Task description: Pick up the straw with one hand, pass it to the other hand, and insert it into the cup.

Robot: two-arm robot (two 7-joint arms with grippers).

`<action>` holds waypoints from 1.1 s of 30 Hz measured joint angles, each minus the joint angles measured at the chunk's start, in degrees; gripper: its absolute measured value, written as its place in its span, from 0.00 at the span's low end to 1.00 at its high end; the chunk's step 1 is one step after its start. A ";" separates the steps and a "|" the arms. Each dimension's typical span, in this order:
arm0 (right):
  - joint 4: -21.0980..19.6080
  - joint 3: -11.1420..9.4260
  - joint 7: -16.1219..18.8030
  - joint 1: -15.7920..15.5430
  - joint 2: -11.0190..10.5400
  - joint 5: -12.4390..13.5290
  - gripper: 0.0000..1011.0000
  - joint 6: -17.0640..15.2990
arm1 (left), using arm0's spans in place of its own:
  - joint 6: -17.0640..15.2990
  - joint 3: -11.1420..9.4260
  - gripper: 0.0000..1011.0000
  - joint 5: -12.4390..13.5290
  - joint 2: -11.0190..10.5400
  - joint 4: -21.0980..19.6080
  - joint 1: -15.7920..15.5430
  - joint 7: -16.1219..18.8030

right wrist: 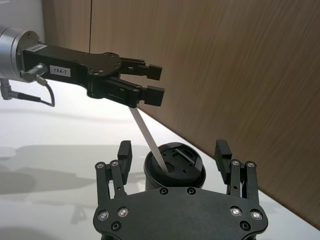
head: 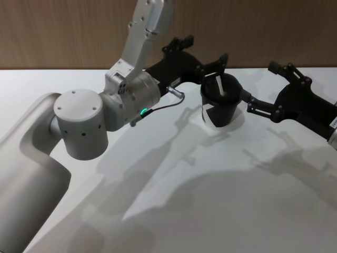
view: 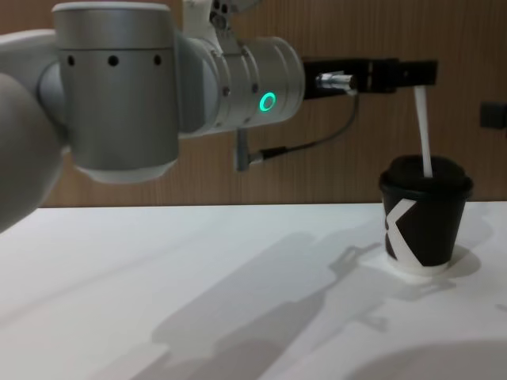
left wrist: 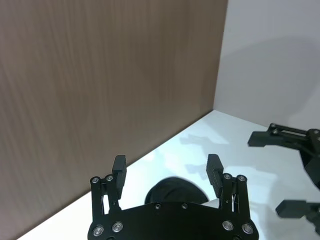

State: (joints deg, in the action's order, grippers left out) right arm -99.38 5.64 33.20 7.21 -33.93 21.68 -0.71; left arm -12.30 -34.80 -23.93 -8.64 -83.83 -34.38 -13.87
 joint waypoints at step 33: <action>-0.27 1.90 -2.80 1.04 0.34 1.30 0.99 -1.87 | 1.39 3.42 0.99 -0.65 -1.44 -1.89 1.27 -3.12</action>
State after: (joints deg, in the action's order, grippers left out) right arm -99.65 7.54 30.41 8.25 -33.59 22.97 -2.58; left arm -10.91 -31.38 -24.58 -10.08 -85.72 -33.12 -16.99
